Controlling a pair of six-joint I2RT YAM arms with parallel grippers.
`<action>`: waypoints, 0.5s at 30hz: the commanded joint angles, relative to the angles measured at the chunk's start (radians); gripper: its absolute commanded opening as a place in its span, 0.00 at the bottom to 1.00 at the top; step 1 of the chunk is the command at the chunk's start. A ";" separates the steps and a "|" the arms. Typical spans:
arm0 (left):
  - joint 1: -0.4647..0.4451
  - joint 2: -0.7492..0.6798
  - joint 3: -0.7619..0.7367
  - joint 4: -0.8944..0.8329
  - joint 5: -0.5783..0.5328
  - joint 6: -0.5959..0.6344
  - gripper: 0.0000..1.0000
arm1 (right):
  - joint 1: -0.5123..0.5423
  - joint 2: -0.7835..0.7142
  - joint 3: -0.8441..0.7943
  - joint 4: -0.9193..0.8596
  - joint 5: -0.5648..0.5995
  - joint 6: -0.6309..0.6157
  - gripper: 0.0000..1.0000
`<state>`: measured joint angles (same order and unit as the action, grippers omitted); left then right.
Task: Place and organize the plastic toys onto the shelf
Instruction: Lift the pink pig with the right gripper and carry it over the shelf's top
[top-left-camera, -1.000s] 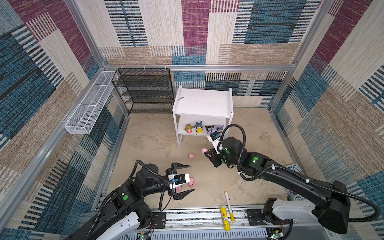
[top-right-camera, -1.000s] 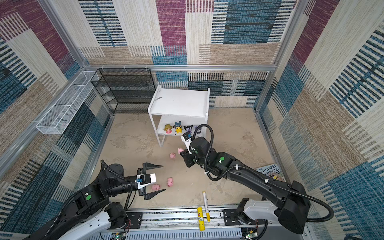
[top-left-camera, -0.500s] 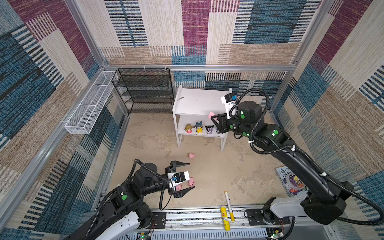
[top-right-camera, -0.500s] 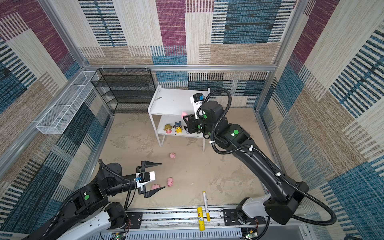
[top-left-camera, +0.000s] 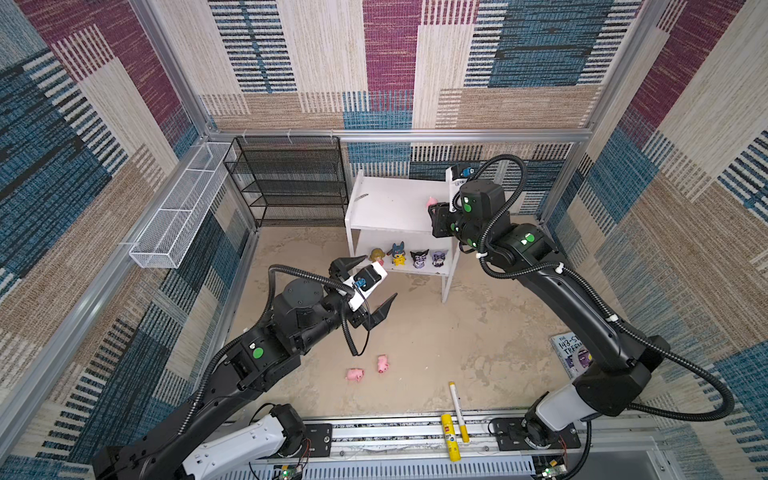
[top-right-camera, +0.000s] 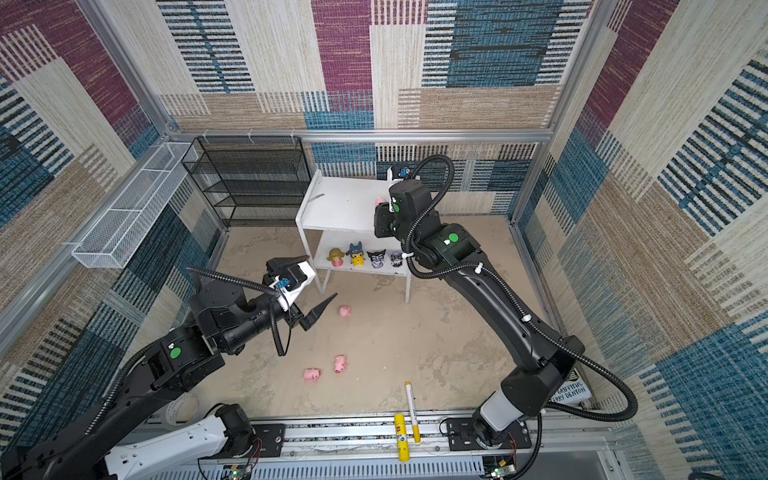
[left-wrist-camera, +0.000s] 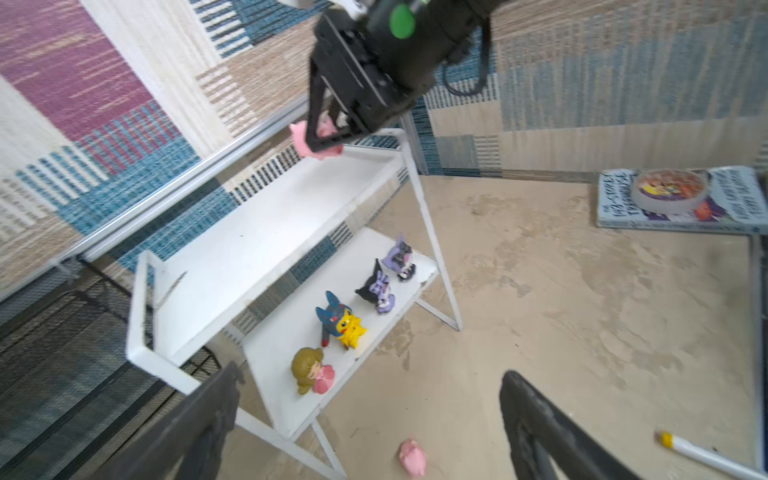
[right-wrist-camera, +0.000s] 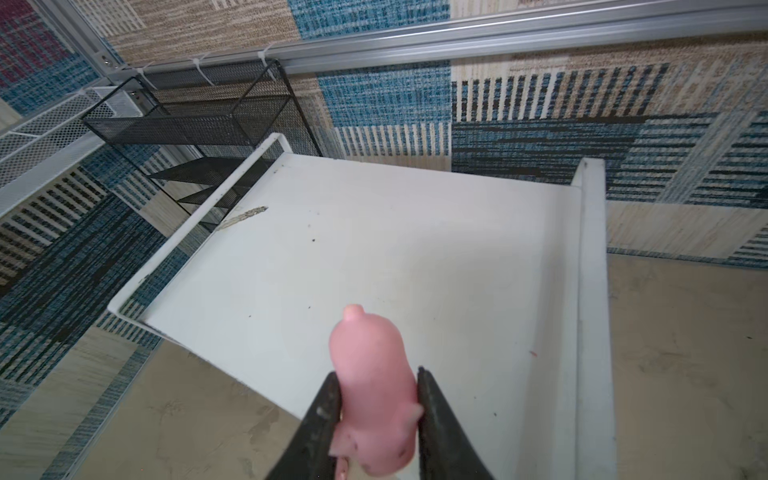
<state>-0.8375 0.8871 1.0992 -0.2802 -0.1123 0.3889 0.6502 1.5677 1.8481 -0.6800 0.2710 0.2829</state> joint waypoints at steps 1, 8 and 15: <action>0.000 0.025 0.043 0.024 -0.115 -0.042 0.99 | 0.000 0.024 0.025 -0.025 0.078 0.005 0.32; 0.001 0.048 0.076 0.054 -0.201 -0.057 0.99 | 0.000 0.060 0.039 -0.045 0.123 0.020 0.36; 0.000 0.010 0.028 0.113 -0.184 -0.020 0.99 | -0.001 0.077 0.055 -0.084 0.149 0.039 0.39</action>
<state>-0.8375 0.9108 1.1442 -0.2348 -0.2855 0.3592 0.6495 1.6432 1.8935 -0.7486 0.3927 0.3019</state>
